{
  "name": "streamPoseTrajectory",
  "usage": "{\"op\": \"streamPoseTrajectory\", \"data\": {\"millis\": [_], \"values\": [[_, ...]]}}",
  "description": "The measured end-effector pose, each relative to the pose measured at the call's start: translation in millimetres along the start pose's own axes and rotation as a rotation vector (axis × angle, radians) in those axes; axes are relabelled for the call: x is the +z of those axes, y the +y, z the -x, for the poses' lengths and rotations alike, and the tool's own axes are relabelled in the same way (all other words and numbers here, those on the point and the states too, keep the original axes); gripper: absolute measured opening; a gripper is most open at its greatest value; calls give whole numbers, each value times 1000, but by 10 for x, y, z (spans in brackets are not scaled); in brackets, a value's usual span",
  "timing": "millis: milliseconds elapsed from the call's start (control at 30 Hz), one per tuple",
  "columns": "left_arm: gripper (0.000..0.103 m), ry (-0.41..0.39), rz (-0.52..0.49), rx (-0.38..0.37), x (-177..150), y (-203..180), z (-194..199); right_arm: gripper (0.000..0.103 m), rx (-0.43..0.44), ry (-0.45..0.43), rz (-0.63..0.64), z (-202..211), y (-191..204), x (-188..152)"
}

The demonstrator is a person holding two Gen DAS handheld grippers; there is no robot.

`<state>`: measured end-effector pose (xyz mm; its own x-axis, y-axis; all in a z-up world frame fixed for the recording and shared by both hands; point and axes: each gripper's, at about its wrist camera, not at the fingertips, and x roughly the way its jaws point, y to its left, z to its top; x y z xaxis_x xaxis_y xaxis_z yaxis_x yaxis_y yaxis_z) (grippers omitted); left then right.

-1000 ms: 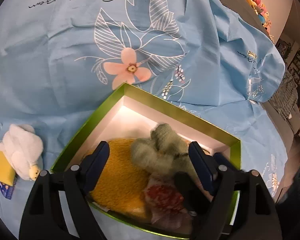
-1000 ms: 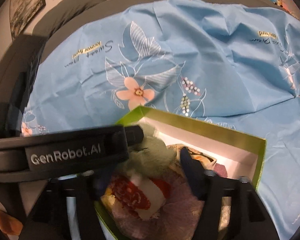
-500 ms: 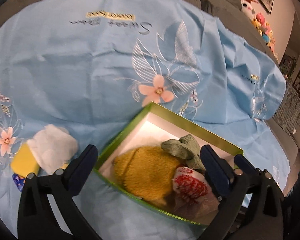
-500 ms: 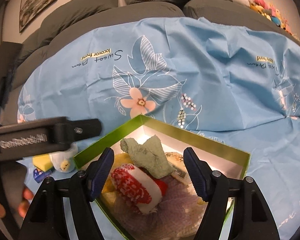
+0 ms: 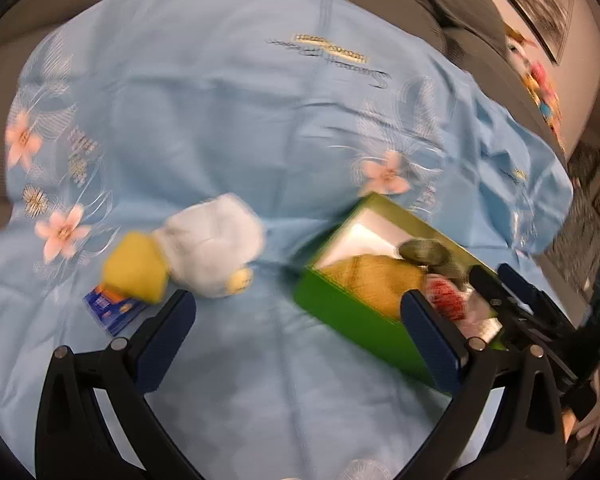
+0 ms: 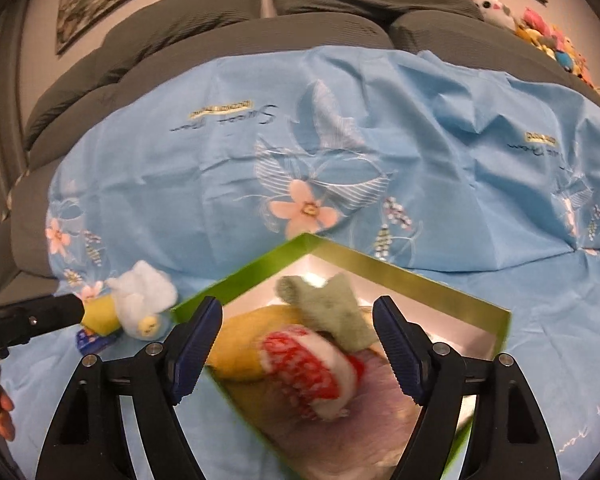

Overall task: Organize soft objects
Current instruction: 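Withdraw both tools from the box toward the blue tissue pack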

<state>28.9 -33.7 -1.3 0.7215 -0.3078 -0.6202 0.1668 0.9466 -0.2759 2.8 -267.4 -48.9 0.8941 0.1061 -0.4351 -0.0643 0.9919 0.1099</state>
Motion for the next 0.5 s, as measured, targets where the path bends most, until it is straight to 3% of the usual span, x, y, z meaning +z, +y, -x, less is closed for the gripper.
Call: {"op": "streamPoseTrajectory", "data": {"millis": [133, 233, 367, 500], "values": [[102, 33, 166, 48, 56, 628, 7, 79, 61, -9, 61, 52, 289, -54], [102, 3, 301, 30, 12, 1051, 104, 79, 125, 0, 103, 68, 513, -125], [102, 53, 348, 105, -108, 1332, 40, 79, 238, 37, 157, 48, 850, -234], [102, 92, 358, 101, -181, 1445, -55, 79, 338, 105, 207, -44, 1158, -359]]}}
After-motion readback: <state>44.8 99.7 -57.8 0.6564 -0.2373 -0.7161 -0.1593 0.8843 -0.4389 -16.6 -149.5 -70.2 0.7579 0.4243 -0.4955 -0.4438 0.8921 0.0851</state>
